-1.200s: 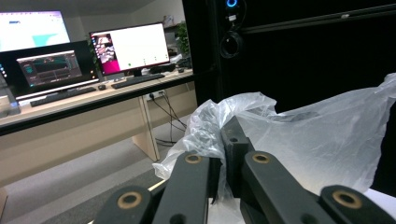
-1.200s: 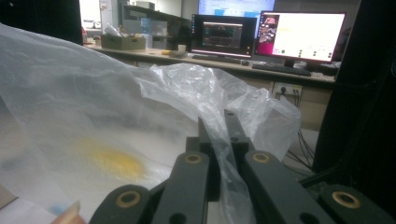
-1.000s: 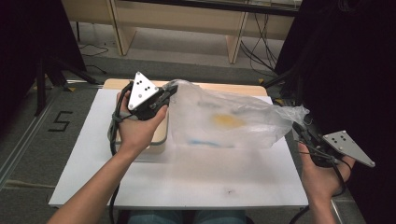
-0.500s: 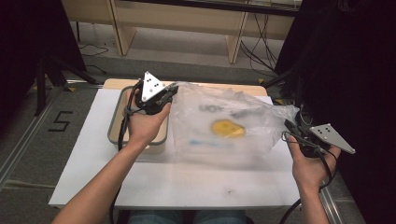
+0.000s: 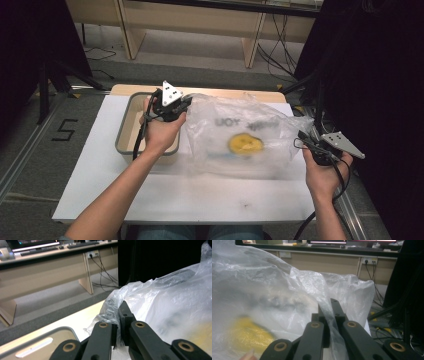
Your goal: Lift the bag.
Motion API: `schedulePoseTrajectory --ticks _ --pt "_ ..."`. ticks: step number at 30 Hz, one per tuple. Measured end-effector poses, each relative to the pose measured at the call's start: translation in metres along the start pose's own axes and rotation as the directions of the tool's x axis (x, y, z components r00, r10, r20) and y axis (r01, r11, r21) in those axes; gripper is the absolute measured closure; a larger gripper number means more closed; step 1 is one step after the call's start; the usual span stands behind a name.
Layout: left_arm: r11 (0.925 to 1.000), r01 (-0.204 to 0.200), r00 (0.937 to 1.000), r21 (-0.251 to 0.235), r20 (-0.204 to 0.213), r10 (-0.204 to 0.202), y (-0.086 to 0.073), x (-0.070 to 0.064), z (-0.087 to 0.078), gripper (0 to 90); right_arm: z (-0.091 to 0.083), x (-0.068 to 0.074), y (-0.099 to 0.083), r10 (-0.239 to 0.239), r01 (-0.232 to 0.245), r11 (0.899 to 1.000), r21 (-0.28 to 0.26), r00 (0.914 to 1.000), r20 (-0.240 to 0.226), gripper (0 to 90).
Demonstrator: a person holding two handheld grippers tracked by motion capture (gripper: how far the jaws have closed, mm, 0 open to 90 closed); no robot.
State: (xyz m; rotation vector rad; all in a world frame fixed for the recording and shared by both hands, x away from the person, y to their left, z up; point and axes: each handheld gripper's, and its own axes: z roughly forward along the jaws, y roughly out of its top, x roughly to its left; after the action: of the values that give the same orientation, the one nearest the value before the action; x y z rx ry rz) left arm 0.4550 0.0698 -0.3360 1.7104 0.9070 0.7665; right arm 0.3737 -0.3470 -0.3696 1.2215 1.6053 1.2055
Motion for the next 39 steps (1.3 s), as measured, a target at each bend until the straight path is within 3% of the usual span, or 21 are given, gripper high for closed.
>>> schedulePoseTrajectory --ticks 12,24,33,39 --pt "0.9944 0.006 1.0000 0.105 -0.002 -0.006 -0.020 0.003 0.024 88.9 0.014 0.000 -0.015 0.011 -0.011 0.998 0.056 0.9999 -0.003 90.0" --pt "0.9890 0.001 1.0000 0.148 -0.001 -0.001 -0.027 0.003 0.035 88.7 0.022 -0.001 -0.024 0.021 -0.021 0.996 0.090 0.9998 0.000 90.0" --pt "0.9885 0.000 1.0000 0.151 0.005 0.000 -0.028 0.001 0.039 87.8 0.024 -0.002 -0.027 0.027 -0.027 0.995 0.095 0.9996 0.001 90.0" --pt "0.9883 0.022 0.9997 0.151 0.007 -0.023 -0.027 0.000 0.035 73.6 0.024 -0.003 -0.027 0.033 -0.032 0.995 0.090 0.9995 0.001 90.0"
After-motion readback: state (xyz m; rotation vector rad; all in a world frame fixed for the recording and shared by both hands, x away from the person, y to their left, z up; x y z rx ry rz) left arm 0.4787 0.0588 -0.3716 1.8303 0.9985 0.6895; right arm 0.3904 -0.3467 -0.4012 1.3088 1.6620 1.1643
